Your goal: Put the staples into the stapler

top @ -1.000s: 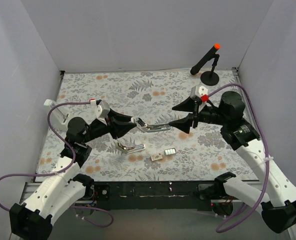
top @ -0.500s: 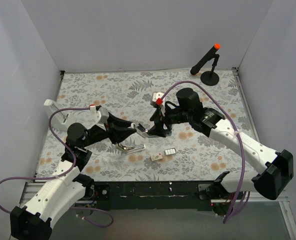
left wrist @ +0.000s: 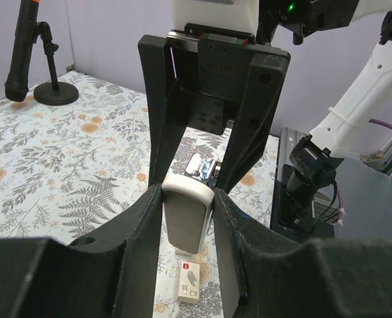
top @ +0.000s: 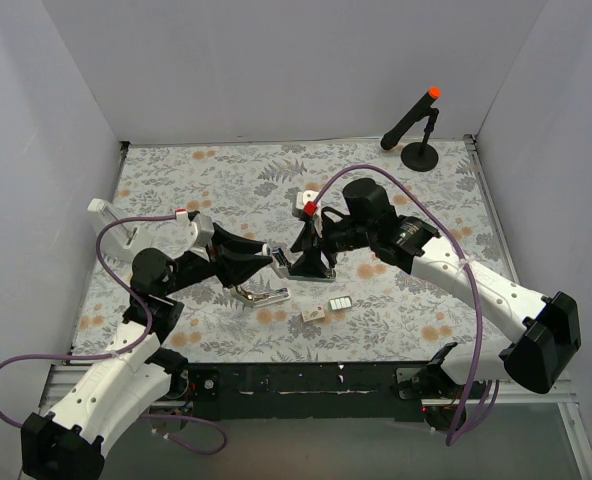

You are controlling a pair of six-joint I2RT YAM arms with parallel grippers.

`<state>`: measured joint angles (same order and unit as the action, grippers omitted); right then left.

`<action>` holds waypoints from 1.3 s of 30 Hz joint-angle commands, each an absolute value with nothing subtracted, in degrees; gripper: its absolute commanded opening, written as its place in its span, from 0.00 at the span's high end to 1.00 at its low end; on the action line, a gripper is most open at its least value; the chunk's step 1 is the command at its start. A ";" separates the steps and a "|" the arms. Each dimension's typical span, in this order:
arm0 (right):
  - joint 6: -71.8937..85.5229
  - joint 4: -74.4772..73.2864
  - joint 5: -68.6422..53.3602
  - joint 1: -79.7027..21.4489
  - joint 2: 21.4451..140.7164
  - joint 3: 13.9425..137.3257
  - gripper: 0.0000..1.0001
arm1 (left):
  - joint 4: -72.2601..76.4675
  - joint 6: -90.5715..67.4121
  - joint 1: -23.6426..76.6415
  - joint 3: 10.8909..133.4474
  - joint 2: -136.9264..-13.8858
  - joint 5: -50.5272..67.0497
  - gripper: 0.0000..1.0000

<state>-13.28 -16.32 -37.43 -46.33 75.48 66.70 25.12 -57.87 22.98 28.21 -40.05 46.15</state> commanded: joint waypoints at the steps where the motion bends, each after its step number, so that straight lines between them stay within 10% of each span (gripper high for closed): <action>1: -12.66 -13.36 -39.37 -46.76 75.06 68.29 0.43 | 26.72 -57.92 22.76 28.04 -39.02 46.23 1.00; 15: -11.51 -11.61 -42.89 -46.76 74.71 66.89 0.34 | 27.42 -58.97 22.76 27.33 -38.41 43.68 1.00; 32: -10.46 -9.85 -43.51 -47.29 77.52 67.33 0.54 | 30.94 -62.05 22.76 26.02 -38.06 42.36 1.00; 39: -12.48 -12.38 -41.23 -47.29 77.08 67.85 0.97 | 28.22 -60.21 22.76 26.63 -37.71 42.19 0.98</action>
